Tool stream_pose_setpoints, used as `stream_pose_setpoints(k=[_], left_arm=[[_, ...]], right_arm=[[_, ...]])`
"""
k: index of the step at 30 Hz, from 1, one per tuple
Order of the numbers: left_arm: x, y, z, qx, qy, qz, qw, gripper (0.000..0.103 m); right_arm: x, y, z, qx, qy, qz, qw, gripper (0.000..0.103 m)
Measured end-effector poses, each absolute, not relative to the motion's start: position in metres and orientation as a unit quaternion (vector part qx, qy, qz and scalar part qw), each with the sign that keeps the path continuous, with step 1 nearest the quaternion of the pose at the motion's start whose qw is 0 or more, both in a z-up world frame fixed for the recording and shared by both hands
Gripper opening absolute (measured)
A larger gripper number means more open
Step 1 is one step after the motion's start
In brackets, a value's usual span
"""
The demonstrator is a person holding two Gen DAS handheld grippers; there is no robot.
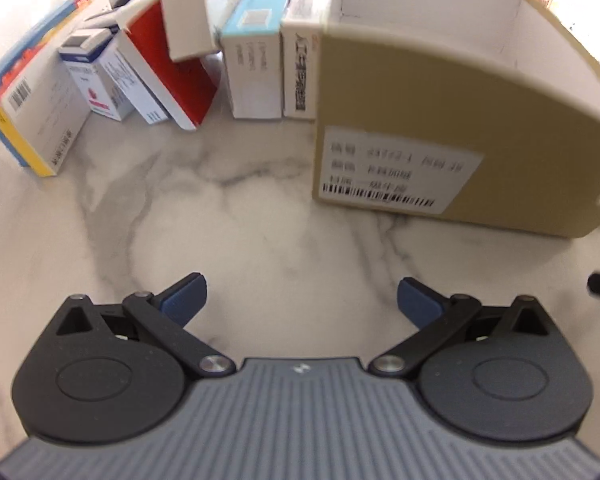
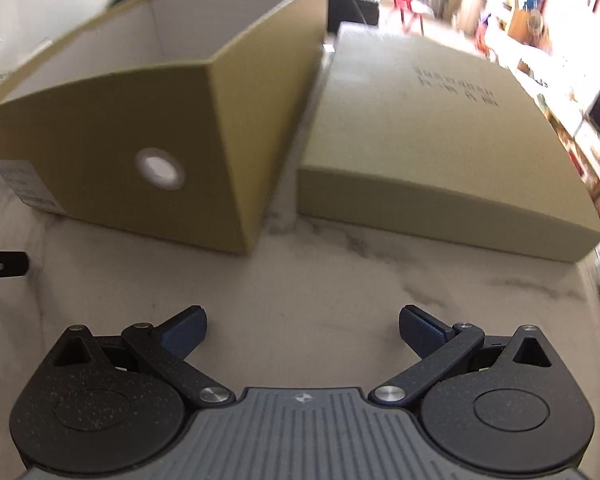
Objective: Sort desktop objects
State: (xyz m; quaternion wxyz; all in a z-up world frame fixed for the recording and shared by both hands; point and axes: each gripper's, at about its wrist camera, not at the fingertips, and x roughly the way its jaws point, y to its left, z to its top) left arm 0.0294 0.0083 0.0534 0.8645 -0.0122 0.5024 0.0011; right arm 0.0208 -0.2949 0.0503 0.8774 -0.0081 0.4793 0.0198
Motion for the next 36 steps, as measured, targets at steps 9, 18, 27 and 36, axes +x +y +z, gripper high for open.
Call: stream_pose_setpoints(k=[9, 18, 27, 36], left_arm=[[-0.011, 0.021, 0.173, 0.023, 0.498, 0.032, 0.866, 0.103], [-0.044, 0.038, 0.227, -0.007, 0.492, 0.079, 0.867, 0.103], [-0.031, 0.051, 0.255, 0.024, 0.494, 0.060, 0.867, 0.103], [0.002, 0.085, 0.248, 0.024, 0.496, 0.044, 0.867, 0.103]], right_arm=[[0.008, -0.315, 0.153, 0.012, 0.476, -0.009, 0.879, 0.103], [-0.019, -0.312, 0.202, -0.003, 0.490, -0.019, 0.871, 0.103], [-0.023, -0.296, 0.247, 0.011, 0.482, -0.029, 0.875, 0.103], [0.002, -0.262, 0.255, 0.021, 0.487, -0.059, 0.871, 0.103]])
